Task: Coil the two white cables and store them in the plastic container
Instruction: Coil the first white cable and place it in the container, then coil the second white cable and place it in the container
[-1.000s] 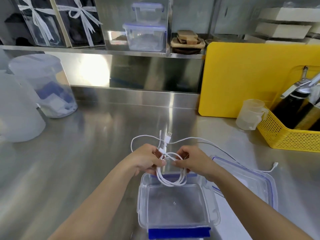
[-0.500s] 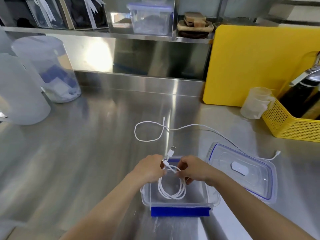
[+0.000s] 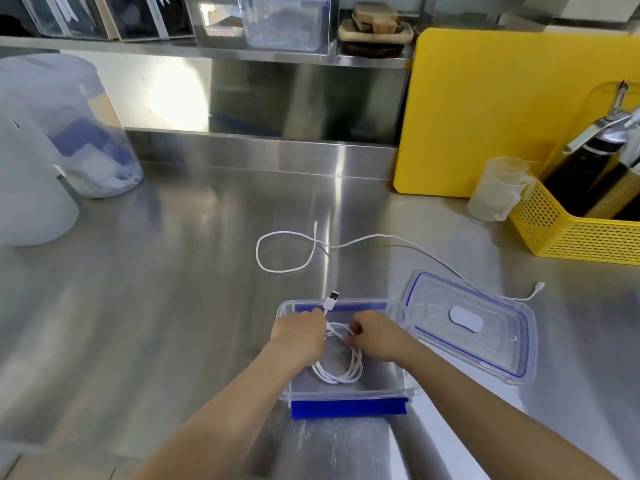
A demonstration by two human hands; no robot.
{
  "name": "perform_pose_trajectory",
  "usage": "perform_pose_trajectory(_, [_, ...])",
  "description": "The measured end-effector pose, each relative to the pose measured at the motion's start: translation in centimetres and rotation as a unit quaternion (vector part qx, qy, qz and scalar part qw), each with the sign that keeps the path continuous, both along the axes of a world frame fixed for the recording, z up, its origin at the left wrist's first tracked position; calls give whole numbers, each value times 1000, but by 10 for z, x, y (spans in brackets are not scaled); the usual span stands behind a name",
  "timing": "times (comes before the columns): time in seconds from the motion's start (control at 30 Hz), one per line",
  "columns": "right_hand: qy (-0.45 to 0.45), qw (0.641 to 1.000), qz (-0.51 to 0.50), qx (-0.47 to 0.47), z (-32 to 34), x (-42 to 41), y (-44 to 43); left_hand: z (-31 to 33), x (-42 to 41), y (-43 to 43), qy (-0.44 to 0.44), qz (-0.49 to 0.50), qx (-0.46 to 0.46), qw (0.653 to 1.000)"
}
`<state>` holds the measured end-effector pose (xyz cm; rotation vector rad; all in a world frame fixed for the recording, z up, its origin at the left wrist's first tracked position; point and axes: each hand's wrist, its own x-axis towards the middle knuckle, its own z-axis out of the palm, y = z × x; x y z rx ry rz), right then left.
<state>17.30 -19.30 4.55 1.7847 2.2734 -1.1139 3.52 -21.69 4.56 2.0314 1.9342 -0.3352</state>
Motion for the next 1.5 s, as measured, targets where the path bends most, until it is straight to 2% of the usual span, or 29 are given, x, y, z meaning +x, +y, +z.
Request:
perform_pose_trajectory(0.17, [-2, 1000, 31, -2, 10, 8, 4, 16, -7, 7, -49, 13, -28, 998])
perform_pose_trajectory(0.3, [7, 997, 68, 24, 34, 17, 16, 47, -16, 20, -47, 6, -15, 999])
perform_pose_trajectory(0.4, [64, 995, 54, 54, 52, 21, 30, 60, -20, 35, -69, 14, 27, 997])
perform_pose_trajectory(0.47, [85, 992, 30, 92, 58, 20, 40, 60, -18, 48, -88, 20, 86, 992])
perform_pose_trajectory(0.57, [36, 982, 22, 184, 54, 16, 60, 51, -13, 71, -100, 5, 168, 981])
perform_pose_trajectory(0.73, [-76, 952, 79, 286, 26, 15, 98, 20, -7, 110, -89, -26, 191, 977])
perform_pose_trajectory(0.93, [-119, 933, 97, 327, -12, 13, 135, -5, -4, 148, -47, -74, 173, 981])
perform_pose_trajectory(1.1, [-156, 895, 108, 404, -33, 14, 157, -17, -5, 161, -17, -92, 150, 984])
perform_pose_trajectory(1.17, [-129, 898, 109, 406, -32, 17, 159, -19, -6, 163, -52, -84, 154, 983])
perform_pose_trajectory(1.23, [-63, 921, 97, 372, -28, 22, 160, -18, -6, 165, -118, -67, 137, 981])
perform_pose_trajectory(1.33, [14, 945, 15, 326, -14, 25, 159, -11, -7, 167, -180, -74, 97, 976])
perform_pose_trajectory(1.43, [80, 933, -66, 344, 2, 28, 159, 1, -9, 166, -258, -58, 72, 962])
perform_pose_trajectory(1.5, [85, 928, -98, 348, 13, 31, 161, 9, -10, 164, -332, -12, 79, 940])
